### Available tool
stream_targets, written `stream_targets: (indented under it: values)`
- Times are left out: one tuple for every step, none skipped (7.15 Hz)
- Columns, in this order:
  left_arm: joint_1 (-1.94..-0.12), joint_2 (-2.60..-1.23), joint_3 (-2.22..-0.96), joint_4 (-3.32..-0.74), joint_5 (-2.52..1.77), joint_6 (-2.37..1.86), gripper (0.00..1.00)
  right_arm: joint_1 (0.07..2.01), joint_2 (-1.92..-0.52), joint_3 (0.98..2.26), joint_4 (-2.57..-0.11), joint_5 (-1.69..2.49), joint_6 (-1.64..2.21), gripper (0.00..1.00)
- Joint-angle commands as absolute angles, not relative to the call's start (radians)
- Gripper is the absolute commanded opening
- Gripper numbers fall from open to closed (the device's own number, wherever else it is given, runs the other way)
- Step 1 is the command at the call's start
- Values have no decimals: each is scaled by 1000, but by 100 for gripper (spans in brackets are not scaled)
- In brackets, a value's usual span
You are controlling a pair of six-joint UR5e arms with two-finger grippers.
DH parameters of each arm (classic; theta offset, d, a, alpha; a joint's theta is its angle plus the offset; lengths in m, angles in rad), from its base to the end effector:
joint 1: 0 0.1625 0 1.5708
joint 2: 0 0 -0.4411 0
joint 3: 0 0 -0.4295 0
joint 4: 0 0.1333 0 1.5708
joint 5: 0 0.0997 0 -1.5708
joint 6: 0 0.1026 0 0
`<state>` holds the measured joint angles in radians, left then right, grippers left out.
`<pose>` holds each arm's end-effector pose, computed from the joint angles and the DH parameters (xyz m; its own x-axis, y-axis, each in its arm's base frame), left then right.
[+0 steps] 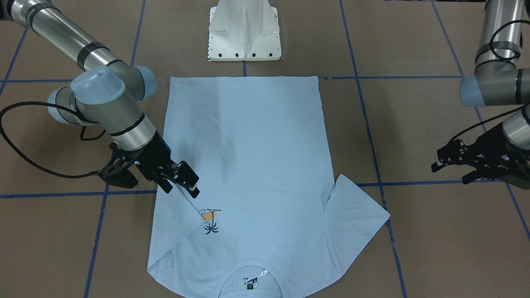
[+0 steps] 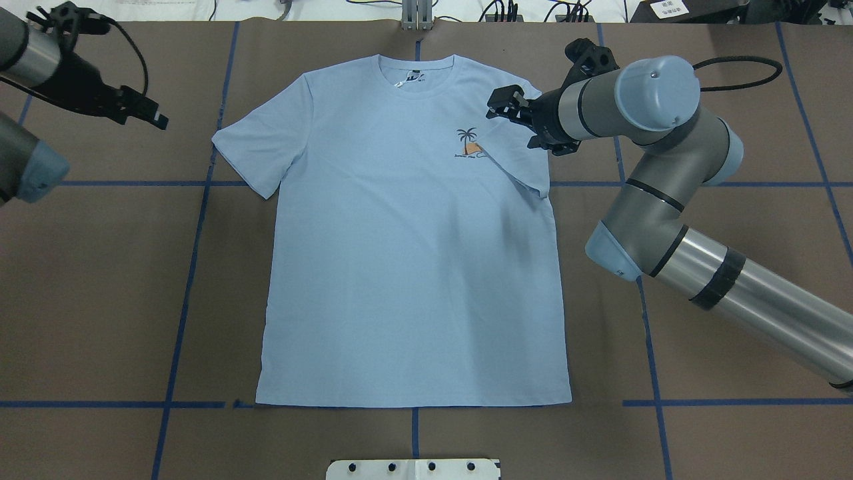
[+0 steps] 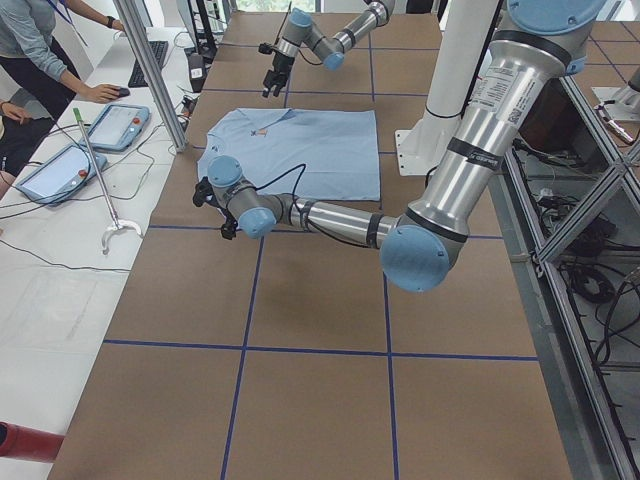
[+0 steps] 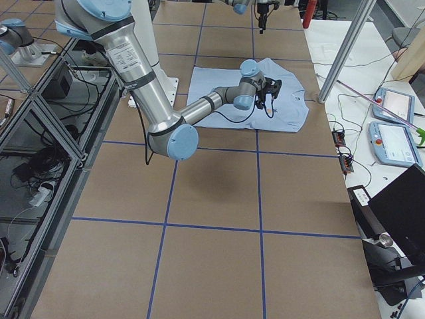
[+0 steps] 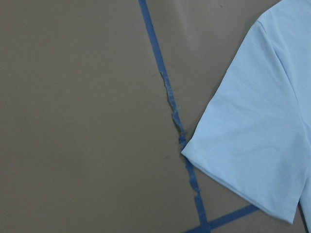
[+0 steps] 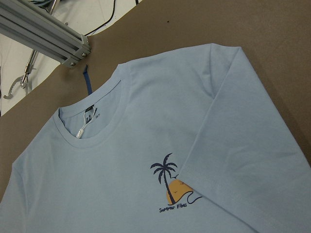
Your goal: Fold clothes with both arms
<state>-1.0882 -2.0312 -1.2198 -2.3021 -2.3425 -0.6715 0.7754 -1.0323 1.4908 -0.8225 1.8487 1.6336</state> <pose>0.2907 -0.6879 0.4855 0.5008 0.2532 -0.8277 0.0026 0.9558 0.2940 -0.4542 -0.5924 0.2930 0.2230 0.3031 0.9265 -0.5051 0.8489 -0.1561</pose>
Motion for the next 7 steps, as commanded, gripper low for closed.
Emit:
stream_targets:
  values:
    - [-955, -2117, -1074, -2489, -2155, -921, 91, 776, -1077, 1551, -821, 1848, 1637, 100]
    - [-939, -2124, -1075, -2488, -2132, -945, 89, 776, -1080, 1555, -819, 1848, 1637, 100]
    - [-939, -2125, -1077, -2484, -2132, -945, 86, 776, -1078, 1555, -819, 1848, 1635, 100]
    - [-939, -2125, -1078, -2480, -2132, -942, 83, 776, -1078, 1563, -818, 1848, 1635, 100]
    - [-942, -2122, -1077, -2477, -2126, -937, 81, 778, -1081, 1578, -818, 1848, 1635, 100]
    - [-940, -2123, -1072, -2477, -2059, -940, 80, 778, -1092, 1578, -818, 1848, 1625, 100]
    - [-940, -2123, -1072, -2477, -2037, -943, 76, 778, -1094, 1580, -818, 1847, 1624, 100]
